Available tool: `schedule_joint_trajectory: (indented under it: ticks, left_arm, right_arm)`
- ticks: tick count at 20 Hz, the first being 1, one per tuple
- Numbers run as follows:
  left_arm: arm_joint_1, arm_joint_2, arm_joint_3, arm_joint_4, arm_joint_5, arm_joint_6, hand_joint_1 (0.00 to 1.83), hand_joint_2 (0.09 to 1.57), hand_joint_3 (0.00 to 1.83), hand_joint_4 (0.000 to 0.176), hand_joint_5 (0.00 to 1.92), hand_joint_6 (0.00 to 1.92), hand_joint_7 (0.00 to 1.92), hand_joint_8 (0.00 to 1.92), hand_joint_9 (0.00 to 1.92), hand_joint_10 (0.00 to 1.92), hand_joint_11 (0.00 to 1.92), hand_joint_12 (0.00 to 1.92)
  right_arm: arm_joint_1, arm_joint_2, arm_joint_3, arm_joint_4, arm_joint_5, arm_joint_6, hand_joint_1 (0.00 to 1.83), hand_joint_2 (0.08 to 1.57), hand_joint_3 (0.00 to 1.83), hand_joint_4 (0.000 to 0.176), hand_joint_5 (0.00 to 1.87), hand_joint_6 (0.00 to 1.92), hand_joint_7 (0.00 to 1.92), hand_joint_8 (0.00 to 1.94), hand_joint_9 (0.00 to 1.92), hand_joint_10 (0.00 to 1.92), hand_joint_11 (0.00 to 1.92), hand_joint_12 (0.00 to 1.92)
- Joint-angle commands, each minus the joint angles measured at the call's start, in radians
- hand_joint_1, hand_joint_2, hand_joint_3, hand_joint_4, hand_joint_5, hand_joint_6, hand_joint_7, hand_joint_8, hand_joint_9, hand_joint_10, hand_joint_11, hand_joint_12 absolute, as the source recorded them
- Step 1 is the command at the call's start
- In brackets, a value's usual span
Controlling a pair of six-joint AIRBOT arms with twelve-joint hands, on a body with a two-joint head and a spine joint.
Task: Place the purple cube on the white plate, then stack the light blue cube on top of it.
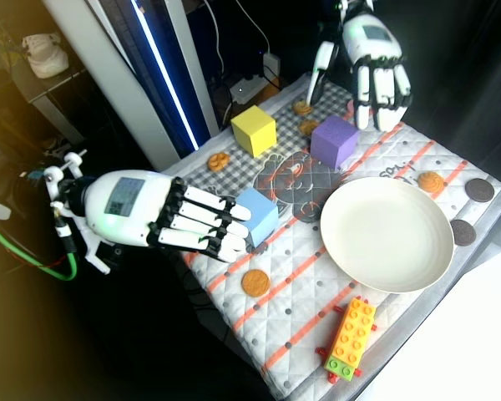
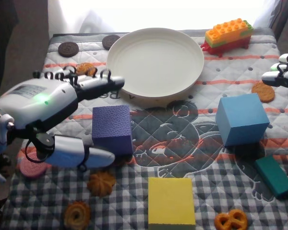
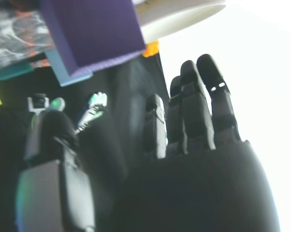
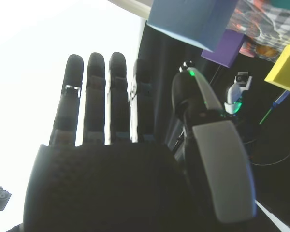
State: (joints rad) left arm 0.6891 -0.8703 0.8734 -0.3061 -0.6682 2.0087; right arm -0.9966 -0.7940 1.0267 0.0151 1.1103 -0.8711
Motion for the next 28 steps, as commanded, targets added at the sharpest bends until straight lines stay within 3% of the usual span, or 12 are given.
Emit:
schedule_joint_trajectory:
  ticks: [1,2,5,9,11,13,15,16,18,19,20,28]
  left_arm:
    - [-0.018,-0.001,0.009,0.01,-0.07,-0.003,0.75,0.85,0.0,0.124,0.25,0.0,0.22,0.0,0.36,0.01,0.0,1.11]
    - [-0.023,-0.006,0.018,0.009,-0.049,-0.003,0.79,0.85,0.0,0.163,0.21,0.0,0.22,0.0,0.35,0.0,0.0,1.1]
    - [-0.039,-0.027,0.044,-0.002,-0.014,-0.003,0.88,0.85,0.0,0.176,0.22,0.0,0.38,0.01,0.46,0.02,0.0,1.11]
    - [-0.056,-0.055,0.057,-0.008,-0.039,-0.003,0.95,1.02,0.0,0.0,0.7,0.02,0.83,0.04,0.81,0.13,0.2,1.32]
    - [-0.057,-0.062,0.058,-0.017,-0.065,-0.003,0.99,1.03,0.0,0.0,0.88,0.01,1.01,0.03,0.8,0.54,0.29,1.45]
    - [-0.058,-0.064,0.058,-0.032,-0.085,-0.004,1.08,1.08,0.0,0.06,1.04,0.86,1.19,0.14,0.73,1.1,0.25,1.69]
    - [-0.057,-0.063,0.058,-0.039,-0.094,-0.006,1.07,1.09,0.0,0.071,1.03,0.9,1.2,0.14,0.75,1.08,0.23,1.7]
    - [-0.058,-0.061,0.059,-0.041,-0.102,-0.008,1.08,1.08,0.0,0.055,1.04,0.88,1.21,0.14,0.78,1.04,0.24,1.68]
    - [-0.077,-0.054,0.062,-0.039,-0.116,-0.014,1.08,1.08,0.0,0.051,1.06,0.85,1.22,0.17,0.79,1.1,0.28,1.69]
    - [-0.093,-0.051,0.064,-0.032,-0.12,-0.015,1.23,1.09,0.0,0.0,1.05,0.64,1.05,0.98,0.76,1.16,0.25,1.74]
    - [-0.121,-0.05,0.072,-0.021,-0.121,-0.015,1.25,1.14,0.0,0.0,0.91,0.82,0.96,1.26,0.71,1.18,0.22,1.74]
    - [-0.355,-0.21,0.288,-0.026,0.03,-0.016,1.25,1.15,0.0,0.0,0.9,0.86,0.95,1.26,0.68,1.14,0.17,1.84]
  right_arm:
    - [0.0,0.002,0.002,0.022,0.128,0.002,0.64,1.35,0.0,0.017,0.49,0.0,0.48,0.0,0.41,0.01,0.1,0.83]
    - [0.0,0.002,0.002,0.022,0.128,0.002,0.6,1.36,0.0,0.015,0.49,0.0,0.48,0.0,0.43,0.01,0.12,0.85]
    - [-0.001,0.002,0.002,0.021,0.128,0.002,0.57,1.36,0.0,0.038,0.46,0.0,0.46,0.0,0.43,0.0,0.12,0.86]
    - [-0.001,0.001,0.002,0.02,0.129,0.002,0.6,1.36,0.0,0.019,0.48,0.0,0.48,0.0,0.42,0.0,0.13,0.8]
    - [-0.001,0.0,0.002,0.02,0.129,0.002,0.65,1.35,0.0,0.025,0.47,0.0,0.48,0.0,0.41,0.0,0.13,0.73]
    - [-0.002,-0.003,0.004,0.02,0.129,0.002,0.69,1.35,0.0,0.023,0.48,0.0,0.48,0.0,0.41,0.0,0.14,0.8]
    - [-0.002,-0.003,0.004,0.02,0.129,0.002,0.71,1.35,0.0,0.013,0.49,0.0,0.49,0.0,0.4,0.0,0.11,0.79]
    - [-0.003,-0.003,0.005,0.02,0.129,0.002,0.66,1.36,0.0,0.042,0.46,0.0,0.46,0.0,0.37,0.0,0.09,0.74]
    - [-0.003,-0.003,0.005,0.02,0.129,0.002,0.68,1.36,0.0,0.027,0.47,0.0,0.47,0.0,0.36,0.0,0.08,0.74]
    - [-0.003,-0.004,0.005,0.02,0.129,0.002,0.66,1.37,0.0,0.034,0.47,0.0,0.46,0.0,0.37,0.0,0.07,0.78]
    - [-0.003,-0.006,0.007,0.02,0.13,0.002,0.66,1.37,0.0,0.045,0.46,0.0,0.47,0.0,0.38,0.0,0.08,0.79]
    - [-0.002,-0.028,0.021,0.02,0.129,0.004,0.66,1.38,0.0,0.049,0.46,0.0,0.45,0.0,0.36,0.0,0.1,0.74]
